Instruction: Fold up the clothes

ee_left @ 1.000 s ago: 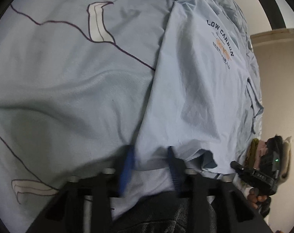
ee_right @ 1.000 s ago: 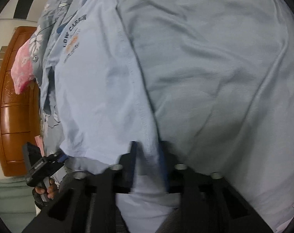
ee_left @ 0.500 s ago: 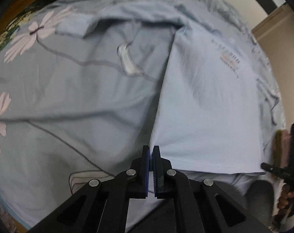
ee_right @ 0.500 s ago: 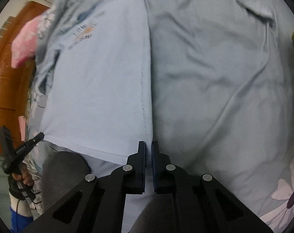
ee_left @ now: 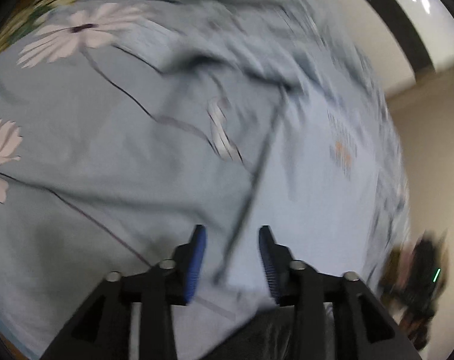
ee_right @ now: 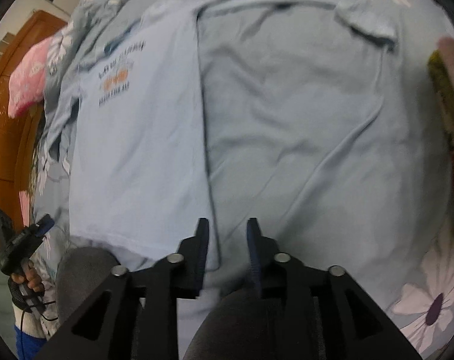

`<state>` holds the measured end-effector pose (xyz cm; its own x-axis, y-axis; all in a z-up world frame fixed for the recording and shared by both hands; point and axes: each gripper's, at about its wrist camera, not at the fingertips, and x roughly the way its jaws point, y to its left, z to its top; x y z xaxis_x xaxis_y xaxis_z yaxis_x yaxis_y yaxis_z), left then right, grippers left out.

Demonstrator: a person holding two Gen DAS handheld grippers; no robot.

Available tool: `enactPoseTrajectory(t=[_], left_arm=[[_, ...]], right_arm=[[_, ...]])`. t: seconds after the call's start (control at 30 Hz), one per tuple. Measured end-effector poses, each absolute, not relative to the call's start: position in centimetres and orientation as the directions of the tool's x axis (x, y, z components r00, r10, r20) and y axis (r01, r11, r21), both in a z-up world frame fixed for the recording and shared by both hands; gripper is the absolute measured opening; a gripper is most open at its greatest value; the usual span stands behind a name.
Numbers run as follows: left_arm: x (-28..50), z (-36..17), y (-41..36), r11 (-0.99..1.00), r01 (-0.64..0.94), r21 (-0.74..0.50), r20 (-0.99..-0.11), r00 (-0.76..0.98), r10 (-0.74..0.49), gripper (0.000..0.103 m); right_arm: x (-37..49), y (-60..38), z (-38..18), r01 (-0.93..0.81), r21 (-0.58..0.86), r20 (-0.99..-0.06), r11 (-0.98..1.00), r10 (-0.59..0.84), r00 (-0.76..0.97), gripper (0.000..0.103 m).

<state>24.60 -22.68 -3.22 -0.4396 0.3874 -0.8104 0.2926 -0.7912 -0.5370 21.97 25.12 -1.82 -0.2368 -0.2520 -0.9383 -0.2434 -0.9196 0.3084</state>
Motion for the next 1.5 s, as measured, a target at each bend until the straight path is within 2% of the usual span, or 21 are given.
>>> enactPoseTrajectory(t=[0.17,0.27,0.4,0.53,0.57,0.6,0.63,0.73,0.93,1.07,1.23,1.27,1.3,1.33,1.5], left_arm=[[19.0,-5.2,-30.3,-0.568,0.54,-0.622,-0.766,-0.57,0.297,0.045],[14.9,-7.4,-33.1,-0.482,0.629,-0.61,-0.777,-0.595,0.206,0.045],[10.1,-9.5,-34.9,-0.49,0.663,-0.566,-0.799,-0.586,0.131,0.045],[8.3,-10.9,-36.2,-0.515,0.662,-0.544,-0.811,-0.572,0.122,0.042],[8.1,-11.0,-36.2,-0.525,0.658,-0.54,-0.811,-0.573,0.116,0.039],[7.9,-10.9,-36.2,-0.537,0.651,-0.537,-0.808,-0.58,0.105,0.03],[7.9,-10.4,-36.4,-0.548,0.647,-0.53,-0.805,-0.587,0.085,0.01],[7.8,-8.1,-37.7,-0.578,0.644,-0.5,-0.793,-0.61,0.007,0.006],[7.5,-3.7,-40.1,-0.637,0.637,-0.434,-0.751,-0.646,-0.134,0.005],[6.0,-2.2,-39.6,-0.711,0.589,-0.385,-0.742,-0.655,-0.142,0.005],[5.4,-2.7,-38.8,-0.687,0.567,-0.454,-0.721,-0.687,-0.09,0.005],[5.5,-2.8,-38.6,-0.687,0.561,-0.462,-0.72,-0.689,-0.078,0.005],[5.6,-2.7,-38.3,-0.691,0.553,-0.465,-0.721,-0.69,-0.068,0.005],[5.7,-2.7,-38.2,-0.696,0.546,-0.466,-0.72,-0.692,-0.061,0.005],[5.5,-2.7,-37.9,-0.725,0.51,-0.462,-0.712,-0.701,-0.04,0.006]], right_arm=[[19.6,25.8,-0.3,-0.235,0.292,-0.929,-0.927,-0.217,-0.299,0.028],[17.9,26.2,0.1,-0.245,0.307,-0.919,-0.92,-0.22,-0.328,0.028],[15.2,25.3,-0.2,-0.238,0.303,-0.92,-0.923,-0.219,-0.324,0.028],[12.7,24.5,-1.1,-0.214,0.283,-0.931,-0.935,-0.214,-0.297,0.028],[12.1,24.2,-1.4,-0.21,0.28,-0.933,-0.937,-0.214,-0.29,0.028],[11.5,23.8,-1.7,-0.206,0.281,-0.934,-0.937,-0.218,-0.283,0.028],[11.0,23.5,-2.0,-0.203,0.283,-0.934,-0.937,-0.222,-0.278,0.028],[10.1,22.5,-2.3,-0.183,0.288,-0.933,-0.94,-0.233,-0.274,0.028],[9.3,22.1,-2.0,-0.141,0.275,-0.93,-0.951,-0.226,-0.288,0.028],[6.7,22.6,-1.3,-0.139,0.353,-0.897,-0.925,-0.293,-0.33,0.028],[-0.8,19.0,0.2,-0.043,0.541,-0.783,-0.84,-0.484,-0.39,0.028],[-2.5,18.0,0.4,-0.018,0.571,-0.759,-0.821,-0.519,-0.394,0.032],[-4.0,16.8,0.3,0.007,0.584,-0.745,-0.812,-0.539,-0.392,0.041],[-5.4,15.6,0.2,0.031,0.588,-0.738,-0.808,-0.552,-0.388,0.044],[-11.1,11.5,-3.0,0.042,0.61,-0.744,-0.791,-0.59,-0.314,0.045]])
